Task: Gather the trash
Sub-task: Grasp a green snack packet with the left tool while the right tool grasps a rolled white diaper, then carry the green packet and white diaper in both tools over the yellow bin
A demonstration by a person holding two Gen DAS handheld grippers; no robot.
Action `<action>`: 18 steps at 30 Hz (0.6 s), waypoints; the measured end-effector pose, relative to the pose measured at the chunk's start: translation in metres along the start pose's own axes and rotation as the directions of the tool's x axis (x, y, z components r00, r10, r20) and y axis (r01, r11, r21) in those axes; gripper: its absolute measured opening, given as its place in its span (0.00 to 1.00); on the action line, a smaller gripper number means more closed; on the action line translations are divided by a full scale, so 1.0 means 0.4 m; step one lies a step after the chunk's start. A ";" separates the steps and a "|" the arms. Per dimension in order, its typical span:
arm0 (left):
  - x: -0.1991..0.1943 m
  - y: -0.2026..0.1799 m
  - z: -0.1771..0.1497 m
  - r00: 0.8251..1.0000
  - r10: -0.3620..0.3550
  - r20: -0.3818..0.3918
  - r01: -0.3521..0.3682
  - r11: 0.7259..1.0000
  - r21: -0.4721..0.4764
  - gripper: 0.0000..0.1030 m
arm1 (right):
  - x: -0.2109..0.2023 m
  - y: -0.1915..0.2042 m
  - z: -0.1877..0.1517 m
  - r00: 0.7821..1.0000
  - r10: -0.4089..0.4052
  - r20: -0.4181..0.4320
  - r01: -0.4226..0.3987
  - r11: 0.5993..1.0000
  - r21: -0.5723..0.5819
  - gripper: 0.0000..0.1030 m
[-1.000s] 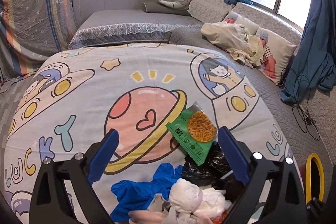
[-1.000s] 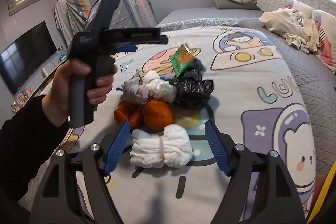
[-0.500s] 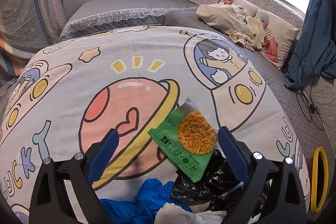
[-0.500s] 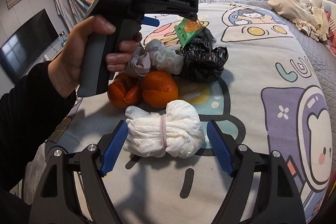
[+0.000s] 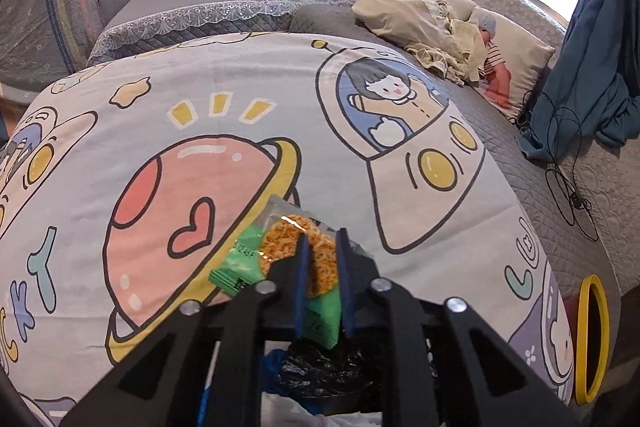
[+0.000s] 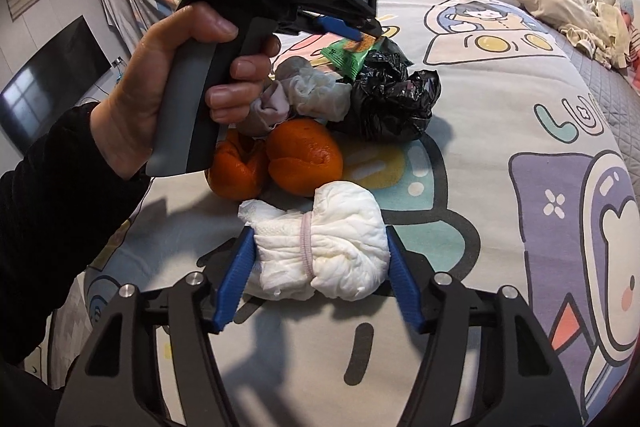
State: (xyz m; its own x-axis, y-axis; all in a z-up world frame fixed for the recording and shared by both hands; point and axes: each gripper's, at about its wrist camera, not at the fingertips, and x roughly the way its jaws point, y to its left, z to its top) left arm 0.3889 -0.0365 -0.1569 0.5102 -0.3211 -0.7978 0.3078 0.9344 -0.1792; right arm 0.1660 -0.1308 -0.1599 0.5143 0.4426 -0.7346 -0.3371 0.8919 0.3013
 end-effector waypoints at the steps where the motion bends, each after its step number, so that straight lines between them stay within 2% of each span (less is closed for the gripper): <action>1: -0.003 -0.005 -0.001 1.000 0.001 0.004 -0.001 1.000 0.004 0.01 | -0.005 0.003 -0.002 1.000 0.000 0.003 0.000 1.000 0.003 0.56; 5: -0.015 -0.015 -0.005 1.000 0.000 0.008 0.000 1.000 0.022 0.01 | -0.008 0.006 -0.002 1.000 -0.007 0.008 0.007 1.000 0.003 0.53; 9: -0.034 0.004 -0.009 1.000 -0.018 0.015 0.018 1.000 0.000 0.01 | -0.021 0.008 -0.001 1.000 -0.012 0.020 0.012 1.000 0.006 0.52; 18: -0.122 0.037 -0.010 0.997 -0.023 0.078 0.024 1.000 -0.018 0.00 | -0.055 0.023 0.005 0.998 -0.019 0.052 0.019 1.000 -0.002 0.52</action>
State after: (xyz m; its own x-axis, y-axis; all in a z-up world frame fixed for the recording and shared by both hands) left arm 0.3654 -0.0066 -0.1229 0.5642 -0.3535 -0.7461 0.3058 0.9289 -0.2089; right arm 0.1532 -0.1321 -0.1396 0.5607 0.4301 -0.7076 -0.3290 0.8999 0.2862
